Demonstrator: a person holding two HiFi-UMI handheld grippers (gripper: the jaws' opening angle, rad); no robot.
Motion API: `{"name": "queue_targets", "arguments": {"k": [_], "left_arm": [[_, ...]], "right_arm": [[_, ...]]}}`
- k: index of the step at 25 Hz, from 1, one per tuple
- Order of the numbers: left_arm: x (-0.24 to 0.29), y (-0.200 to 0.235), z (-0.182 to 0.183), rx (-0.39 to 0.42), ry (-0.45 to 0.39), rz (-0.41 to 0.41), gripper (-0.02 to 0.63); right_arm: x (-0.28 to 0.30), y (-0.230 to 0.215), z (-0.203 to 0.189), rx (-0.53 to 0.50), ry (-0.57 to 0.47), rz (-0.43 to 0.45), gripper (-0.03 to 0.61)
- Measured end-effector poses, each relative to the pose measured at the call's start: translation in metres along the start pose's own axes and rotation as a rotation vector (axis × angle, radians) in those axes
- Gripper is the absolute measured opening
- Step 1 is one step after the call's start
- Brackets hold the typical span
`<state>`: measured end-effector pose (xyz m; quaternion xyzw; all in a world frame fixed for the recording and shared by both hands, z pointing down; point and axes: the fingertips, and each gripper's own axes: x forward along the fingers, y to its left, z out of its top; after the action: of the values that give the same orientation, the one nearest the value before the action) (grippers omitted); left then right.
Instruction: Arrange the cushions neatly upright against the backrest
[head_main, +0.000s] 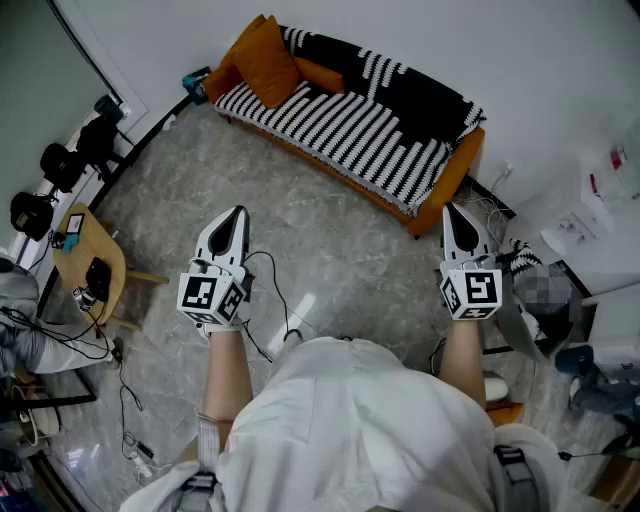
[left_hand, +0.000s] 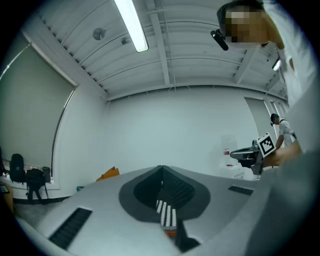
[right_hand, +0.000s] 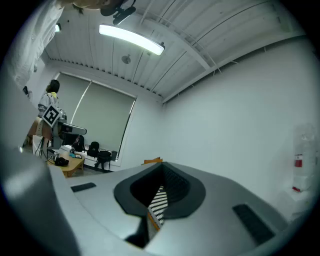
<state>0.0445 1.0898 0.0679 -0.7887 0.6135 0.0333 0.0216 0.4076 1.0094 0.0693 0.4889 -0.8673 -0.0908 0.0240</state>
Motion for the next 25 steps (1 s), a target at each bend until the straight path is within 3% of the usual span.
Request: {"name": "queue_targets", "arguments": {"k": [15, 25], "left_arm": [[-0.004, -0.013, 0.006, -0.003, 0.005, -0.033, 0.015], [-0.021, -0.016, -0.005, -0.015, 0.036, -0.036, 0.015]], "right_arm": [[-0.017, 0.002, -0.002, 0.02, 0.025, -0.003, 0.006], [-0.025, 0.023, -0.013, 0.159, 0.009, 0.074, 0.008]]}}
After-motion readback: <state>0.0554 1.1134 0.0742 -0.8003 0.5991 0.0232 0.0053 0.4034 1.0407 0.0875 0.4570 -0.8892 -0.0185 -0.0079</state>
